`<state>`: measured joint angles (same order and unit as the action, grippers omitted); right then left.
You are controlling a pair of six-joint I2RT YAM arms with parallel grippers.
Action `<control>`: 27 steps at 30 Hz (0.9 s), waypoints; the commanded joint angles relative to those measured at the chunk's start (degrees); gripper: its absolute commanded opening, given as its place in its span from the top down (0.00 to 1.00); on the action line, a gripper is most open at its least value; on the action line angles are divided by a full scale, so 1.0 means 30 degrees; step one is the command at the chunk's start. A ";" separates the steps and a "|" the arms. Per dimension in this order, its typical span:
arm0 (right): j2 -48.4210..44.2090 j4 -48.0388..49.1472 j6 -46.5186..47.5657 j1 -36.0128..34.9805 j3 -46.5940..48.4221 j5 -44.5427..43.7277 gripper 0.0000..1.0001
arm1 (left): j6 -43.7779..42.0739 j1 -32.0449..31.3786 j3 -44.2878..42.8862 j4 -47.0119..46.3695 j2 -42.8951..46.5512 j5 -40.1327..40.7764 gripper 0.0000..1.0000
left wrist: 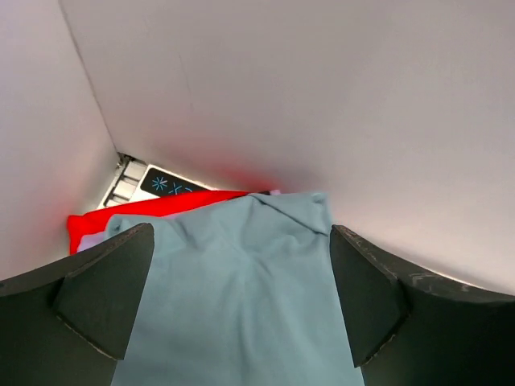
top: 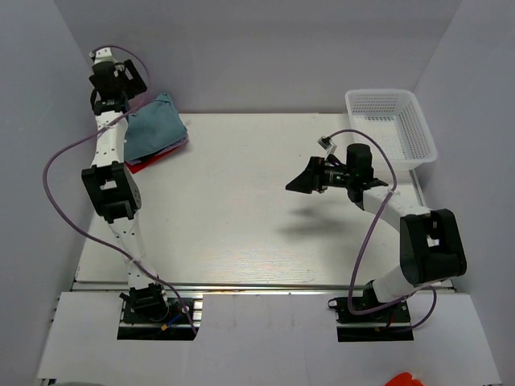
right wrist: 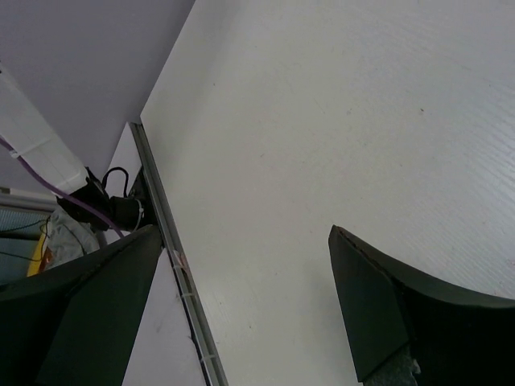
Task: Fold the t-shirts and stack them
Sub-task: Put the neatly folded tshirt into the corner of the board with the left arm
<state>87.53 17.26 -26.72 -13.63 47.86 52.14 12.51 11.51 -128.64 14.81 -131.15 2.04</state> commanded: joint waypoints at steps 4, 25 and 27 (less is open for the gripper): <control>-0.2711 -0.0829 0.1200 -0.0056 -0.1127 -0.1439 0.10 | 0.0925 -0.0259 0.2616 0.3177 0.5271 -0.2054 0.00; -1.3472 -0.7366 0.2374 0.0002 -0.5493 -1.5244 0.10 | 0.4677 -0.8787 2.6796 0.6050 2.6368 0.4502 0.00; -1.3560 -0.7246 0.2170 0.0031 -0.5464 -1.5067 0.10 | 0.4445 -0.8787 2.6999 0.5004 2.6840 0.3311 0.00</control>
<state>47.77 -5.04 -20.67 -13.56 31.90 8.71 25.15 -14.74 -46.83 29.28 -52.95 8.78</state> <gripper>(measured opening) 0.905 0.995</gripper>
